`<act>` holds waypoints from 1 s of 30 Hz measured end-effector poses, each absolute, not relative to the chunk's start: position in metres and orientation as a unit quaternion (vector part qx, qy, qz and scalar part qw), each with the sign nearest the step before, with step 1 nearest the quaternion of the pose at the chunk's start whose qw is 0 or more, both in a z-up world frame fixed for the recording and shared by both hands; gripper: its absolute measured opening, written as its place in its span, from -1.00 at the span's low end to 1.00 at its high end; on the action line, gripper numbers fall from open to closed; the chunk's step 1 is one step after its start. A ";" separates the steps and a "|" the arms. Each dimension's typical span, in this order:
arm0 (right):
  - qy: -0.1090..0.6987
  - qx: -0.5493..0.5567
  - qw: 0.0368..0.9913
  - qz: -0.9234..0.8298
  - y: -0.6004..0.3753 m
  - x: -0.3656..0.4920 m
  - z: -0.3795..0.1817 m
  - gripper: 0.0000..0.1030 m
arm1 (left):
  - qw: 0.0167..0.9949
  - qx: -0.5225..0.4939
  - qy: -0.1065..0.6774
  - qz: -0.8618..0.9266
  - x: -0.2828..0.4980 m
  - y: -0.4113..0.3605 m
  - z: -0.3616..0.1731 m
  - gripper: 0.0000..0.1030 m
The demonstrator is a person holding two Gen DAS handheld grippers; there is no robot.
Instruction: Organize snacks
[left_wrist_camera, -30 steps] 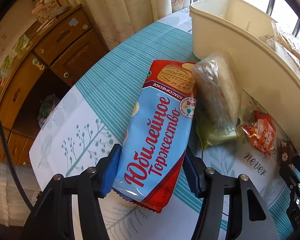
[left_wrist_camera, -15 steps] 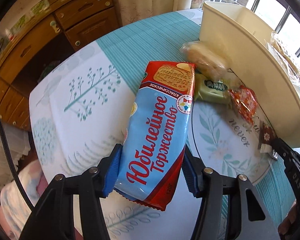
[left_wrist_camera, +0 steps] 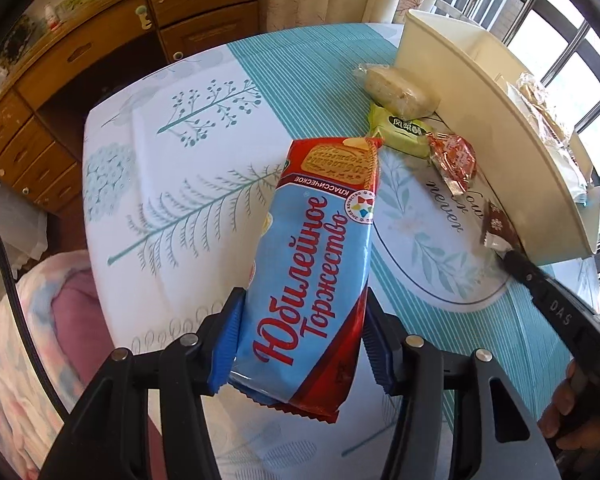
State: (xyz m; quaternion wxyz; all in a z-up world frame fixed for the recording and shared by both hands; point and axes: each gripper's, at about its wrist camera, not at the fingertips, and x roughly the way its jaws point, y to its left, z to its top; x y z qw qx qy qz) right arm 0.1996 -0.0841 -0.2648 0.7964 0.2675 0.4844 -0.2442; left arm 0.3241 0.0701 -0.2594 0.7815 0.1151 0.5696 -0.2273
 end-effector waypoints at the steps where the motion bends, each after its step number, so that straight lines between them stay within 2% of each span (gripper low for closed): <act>1: 0.486 0.268 0.797 -0.237 -0.080 0.198 -0.264 -1.00 | 0.783 0.112 0.568 -0.227 0.322 0.072 -0.257 0.03; 15: 0.447 0.249 0.844 -0.159 -0.033 0.159 -0.232 -1.00 | 0.804 0.063 0.547 -0.224 0.265 0.105 -0.225 -0.01; 25: 0.391 0.184 0.896 -0.104 -0.016 0.125 -0.179 -1.00 | 0.817 0.020 0.528 -0.232 0.226 0.117 -0.187 -0.09; 30: 0.396 0.160 0.898 -0.103 -0.021 0.122 -0.166 -0.99 | 0.821 -0.003 0.520 -0.233 0.215 0.119 -0.174 -0.13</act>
